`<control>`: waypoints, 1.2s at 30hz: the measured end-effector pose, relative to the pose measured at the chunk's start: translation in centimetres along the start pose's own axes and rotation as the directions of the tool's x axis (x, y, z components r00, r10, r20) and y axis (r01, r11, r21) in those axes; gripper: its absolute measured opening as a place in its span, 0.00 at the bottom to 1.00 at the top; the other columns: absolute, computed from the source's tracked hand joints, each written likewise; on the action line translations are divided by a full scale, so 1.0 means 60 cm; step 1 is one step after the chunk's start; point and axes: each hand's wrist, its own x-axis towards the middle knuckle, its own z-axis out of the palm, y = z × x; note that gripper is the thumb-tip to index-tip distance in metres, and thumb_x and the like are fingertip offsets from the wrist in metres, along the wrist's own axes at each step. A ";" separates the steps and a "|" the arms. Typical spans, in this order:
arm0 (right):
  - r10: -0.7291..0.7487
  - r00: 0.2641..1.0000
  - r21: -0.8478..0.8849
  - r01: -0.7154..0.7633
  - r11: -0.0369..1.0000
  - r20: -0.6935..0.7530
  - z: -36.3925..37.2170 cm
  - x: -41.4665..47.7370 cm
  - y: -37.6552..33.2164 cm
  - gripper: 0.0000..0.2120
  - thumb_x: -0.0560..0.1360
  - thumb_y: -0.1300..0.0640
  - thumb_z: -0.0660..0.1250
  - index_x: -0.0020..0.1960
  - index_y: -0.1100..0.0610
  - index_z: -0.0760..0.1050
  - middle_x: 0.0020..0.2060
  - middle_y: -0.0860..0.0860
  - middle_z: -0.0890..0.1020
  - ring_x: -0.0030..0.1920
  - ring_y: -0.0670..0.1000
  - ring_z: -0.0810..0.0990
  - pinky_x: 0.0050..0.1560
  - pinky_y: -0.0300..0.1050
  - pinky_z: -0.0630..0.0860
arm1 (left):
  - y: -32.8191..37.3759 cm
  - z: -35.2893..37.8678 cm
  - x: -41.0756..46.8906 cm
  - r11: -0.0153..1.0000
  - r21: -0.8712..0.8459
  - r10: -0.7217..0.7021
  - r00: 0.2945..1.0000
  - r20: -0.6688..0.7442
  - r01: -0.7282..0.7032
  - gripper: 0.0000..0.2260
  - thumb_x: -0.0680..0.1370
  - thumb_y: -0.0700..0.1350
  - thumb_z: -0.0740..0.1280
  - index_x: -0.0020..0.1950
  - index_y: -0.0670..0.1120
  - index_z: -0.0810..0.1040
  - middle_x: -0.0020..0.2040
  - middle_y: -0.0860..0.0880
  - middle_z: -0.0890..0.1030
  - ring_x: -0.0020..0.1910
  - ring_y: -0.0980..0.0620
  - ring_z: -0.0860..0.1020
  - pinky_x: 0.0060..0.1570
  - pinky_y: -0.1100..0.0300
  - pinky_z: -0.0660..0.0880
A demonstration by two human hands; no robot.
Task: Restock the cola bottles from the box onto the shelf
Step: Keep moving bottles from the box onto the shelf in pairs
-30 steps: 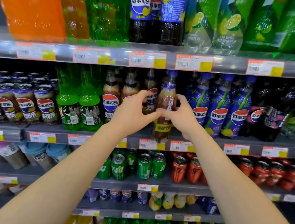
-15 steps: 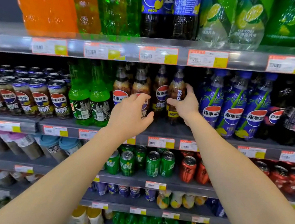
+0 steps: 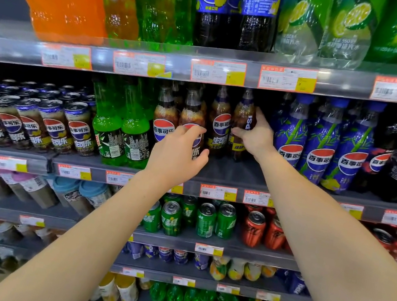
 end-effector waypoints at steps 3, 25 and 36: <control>0.032 0.999 -0.018 -0.032 0.999 0.001 0.000 -0.006 -0.003 0.39 0.70 0.59 0.78 0.76 0.55 0.65 0.63 0.54 0.81 0.62 0.54 0.79 0.64 0.49 0.75 | -0.001 -0.004 -0.003 1.000 0.012 -0.001 1.000 0.007 0.001 0.22 0.80 0.56 0.66 0.73 0.53 0.72 0.63 0.48 0.78 0.58 0.44 0.78 0.44 0.55 0.70; 0.165 0.980 -0.562 -0.078 0.824 0.106 0.053 -0.277 -0.123 0.26 0.78 0.57 0.66 0.76 0.57 0.69 0.72 0.56 0.74 0.71 0.58 0.72 0.68 0.53 0.72 | -0.082 -0.059 -0.098 0.990 0.065 0.106 0.955 0.276 -0.129 0.27 0.79 0.58 0.64 0.76 0.48 0.68 0.65 0.42 0.77 0.62 0.38 0.76 0.56 0.46 0.76; 0.162 0.939 -0.655 0.082 0.751 0.303 0.120 -0.470 -0.234 0.24 0.79 0.55 0.66 0.74 0.58 0.69 0.68 0.57 0.77 0.62 0.59 0.79 0.60 0.56 0.78 | -0.162 -0.170 -0.240 0.976 0.186 0.050 0.951 0.306 -0.111 0.26 0.80 0.58 0.63 0.75 0.47 0.68 0.62 0.42 0.77 0.59 0.38 0.77 0.57 0.46 0.75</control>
